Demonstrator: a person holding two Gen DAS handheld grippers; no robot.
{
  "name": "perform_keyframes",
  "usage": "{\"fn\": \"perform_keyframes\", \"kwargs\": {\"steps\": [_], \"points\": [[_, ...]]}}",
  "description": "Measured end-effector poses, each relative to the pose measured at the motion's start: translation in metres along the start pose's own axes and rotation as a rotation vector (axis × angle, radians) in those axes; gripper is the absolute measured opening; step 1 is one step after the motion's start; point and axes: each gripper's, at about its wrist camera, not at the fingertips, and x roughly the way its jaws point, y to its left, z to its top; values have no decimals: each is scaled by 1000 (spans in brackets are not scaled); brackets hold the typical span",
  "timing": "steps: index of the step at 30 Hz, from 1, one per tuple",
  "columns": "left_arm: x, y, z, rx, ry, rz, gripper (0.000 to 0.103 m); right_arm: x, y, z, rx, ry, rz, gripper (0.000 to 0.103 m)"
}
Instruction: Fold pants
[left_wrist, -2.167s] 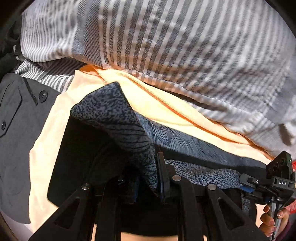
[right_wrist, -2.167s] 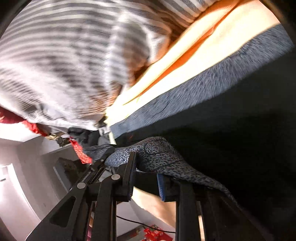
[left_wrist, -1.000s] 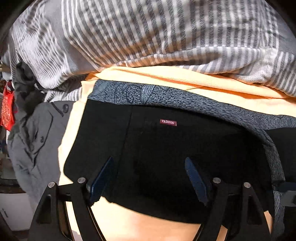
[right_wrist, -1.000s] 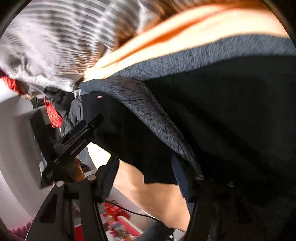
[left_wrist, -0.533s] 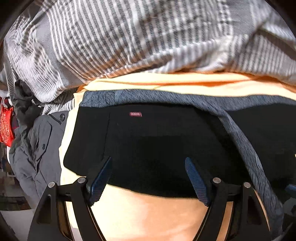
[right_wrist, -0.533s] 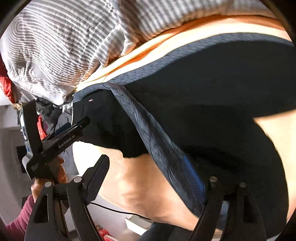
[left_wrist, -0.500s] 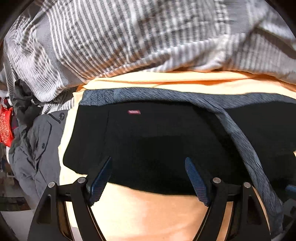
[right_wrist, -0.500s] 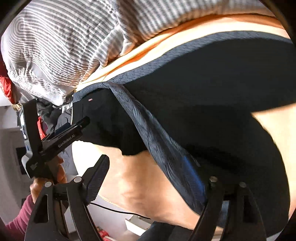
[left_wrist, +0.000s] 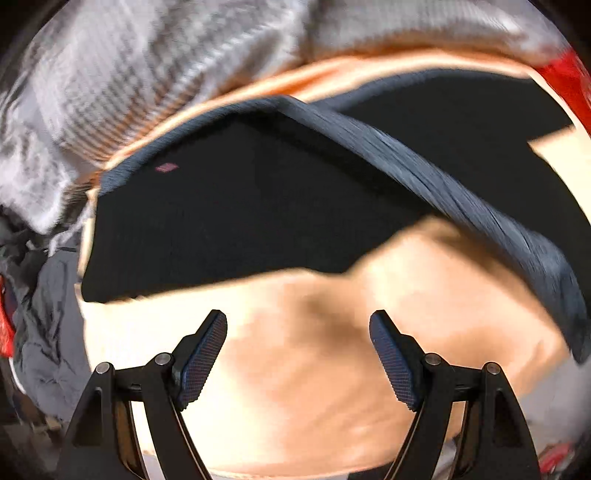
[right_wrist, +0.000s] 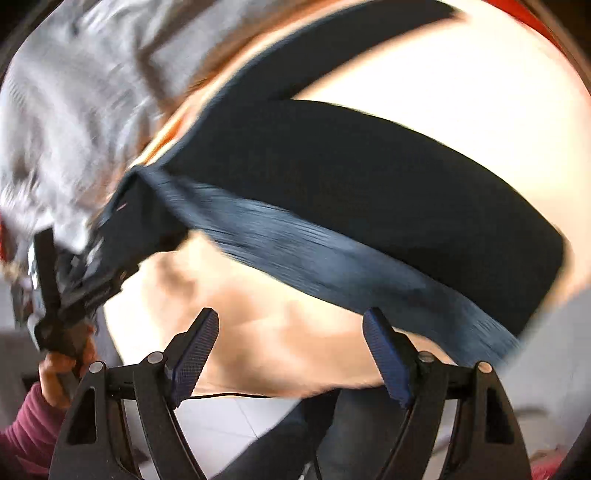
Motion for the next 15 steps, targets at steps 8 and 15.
{"fn": "perform_keyframes", "kwargs": {"steps": [8,15], "points": [[8,-80,-15,73,86,-69,81,-18,-106,-37,124,15,-93,83],[2,-122,-5,69,89,-62,81,-4,-141,-37,27,63,14,76]]}}
